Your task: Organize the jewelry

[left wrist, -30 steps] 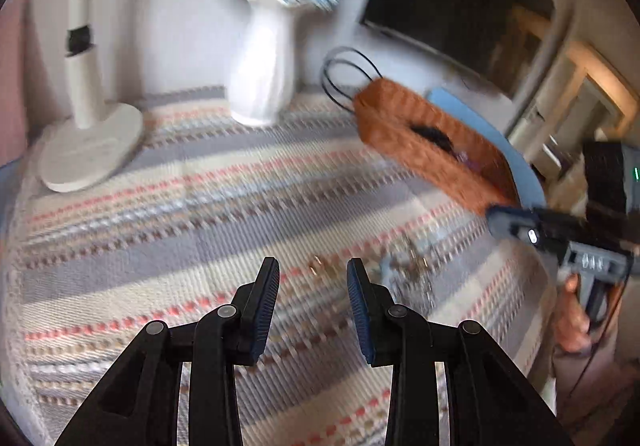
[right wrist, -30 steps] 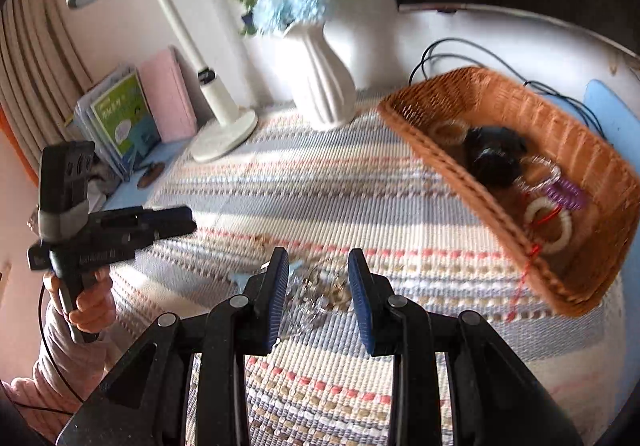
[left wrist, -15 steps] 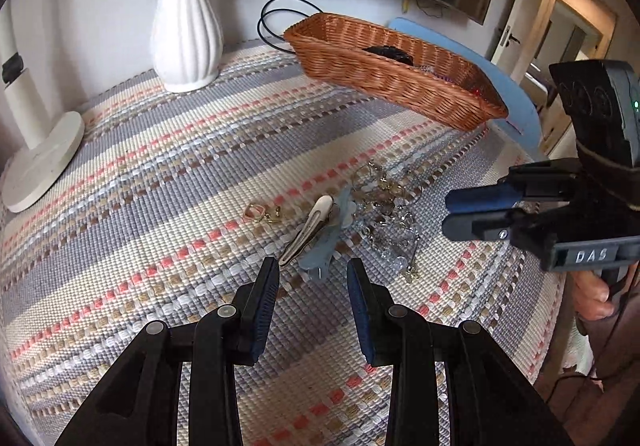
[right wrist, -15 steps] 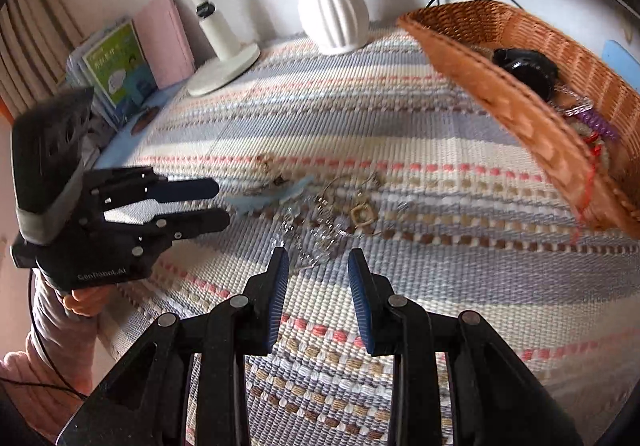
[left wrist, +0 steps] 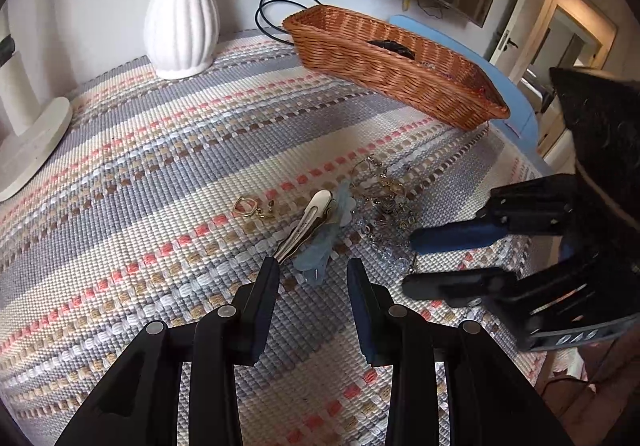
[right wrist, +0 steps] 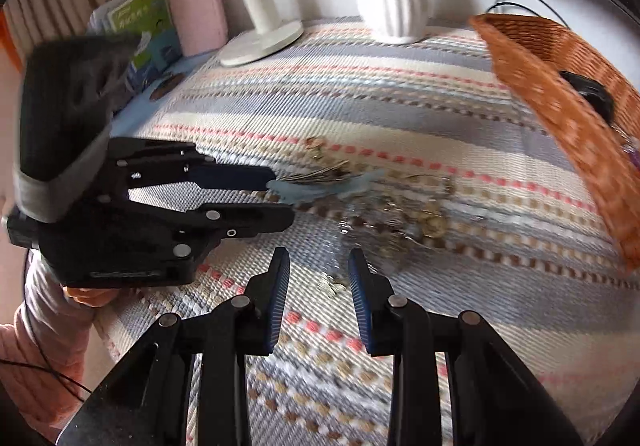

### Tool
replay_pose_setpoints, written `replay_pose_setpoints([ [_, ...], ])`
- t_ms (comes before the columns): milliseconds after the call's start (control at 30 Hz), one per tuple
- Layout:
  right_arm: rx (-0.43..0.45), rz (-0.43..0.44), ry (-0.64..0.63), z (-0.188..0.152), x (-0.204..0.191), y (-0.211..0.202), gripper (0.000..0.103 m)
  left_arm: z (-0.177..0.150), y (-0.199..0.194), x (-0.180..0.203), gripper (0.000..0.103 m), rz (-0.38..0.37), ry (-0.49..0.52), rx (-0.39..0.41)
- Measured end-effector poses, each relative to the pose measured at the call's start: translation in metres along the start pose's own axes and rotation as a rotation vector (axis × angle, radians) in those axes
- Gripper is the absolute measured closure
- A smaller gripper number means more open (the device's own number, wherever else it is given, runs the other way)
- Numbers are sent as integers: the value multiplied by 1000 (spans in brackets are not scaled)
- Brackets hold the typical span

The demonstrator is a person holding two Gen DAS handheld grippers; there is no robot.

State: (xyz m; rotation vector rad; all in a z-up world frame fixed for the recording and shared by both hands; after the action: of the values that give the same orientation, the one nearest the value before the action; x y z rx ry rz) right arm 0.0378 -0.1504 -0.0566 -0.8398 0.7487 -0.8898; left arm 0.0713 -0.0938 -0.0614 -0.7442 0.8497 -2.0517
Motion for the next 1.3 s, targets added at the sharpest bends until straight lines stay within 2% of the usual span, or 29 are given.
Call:
replay_pose_setpoints([
  [100, 6, -48, -48, 1, -6, 8, 71, 0, -2, -2, 67, -10, -19, 7],
  [133, 6, -58, -59, 0, -6, 8, 74, 0, -2, -1, 67, -10, -20, 5],
  [167, 4, -83, -78, -2, -6, 7, 88, 0, -1, 0, 67, -8, -16, 3],
  [200, 1, -106, -95, -4, -4, 5, 92, -1, -1, 0, 67, -6, -11, 0],
  [400, 8, -93, -73, -20, 18, -12, 92, -1, 5, 11, 69, -7, 14, -24],
  [600, 29, -71, -38, -24, 29, -18, 92, 8, 15, 10, 69, -5, -12, -39],
  [667, 30, -74, -53, -25, 27, -20, 92, 10, 18, 13, 76, 11, -4, -38],
  [700, 28, -71, -60, -26, 26, -20, 92, 10, 20, 14, 89, 24, 3, -41],
  [733, 29, -69, -70, -28, 24, -23, 92, 10, 21, 14, 91, 41, 8, -44],
  [900, 58, 1, -66, -30, 18, -43, 92, 7, 12, 21, 91, 29, 11, -25],
  [1100, 162, 159, 30, -15, 23, -94, 92, 15, -31, 32, 91, -90, -27, 104],
  [1233, 238, 265, 97, -2, 28, -125, 92, 24, -49, 33, 90, -98, -27, 151],
  [1300, 279, 258, 112, 1, 34, -136, 92, 26, -51, 32, 90, -103, -29, 159],
])
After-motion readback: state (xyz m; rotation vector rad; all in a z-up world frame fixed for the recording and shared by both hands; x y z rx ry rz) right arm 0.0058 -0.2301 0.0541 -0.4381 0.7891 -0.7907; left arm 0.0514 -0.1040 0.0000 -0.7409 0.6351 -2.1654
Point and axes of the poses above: each gripper's, at about its wrist camera, not at the fingertips, and y roughly the way its jaws point, x to its right, z to its top, the point moved 6 cm from there along y, roughly the way its jaws point, and after that the axes turned 2 degrees about x, right-handed, at the moved point
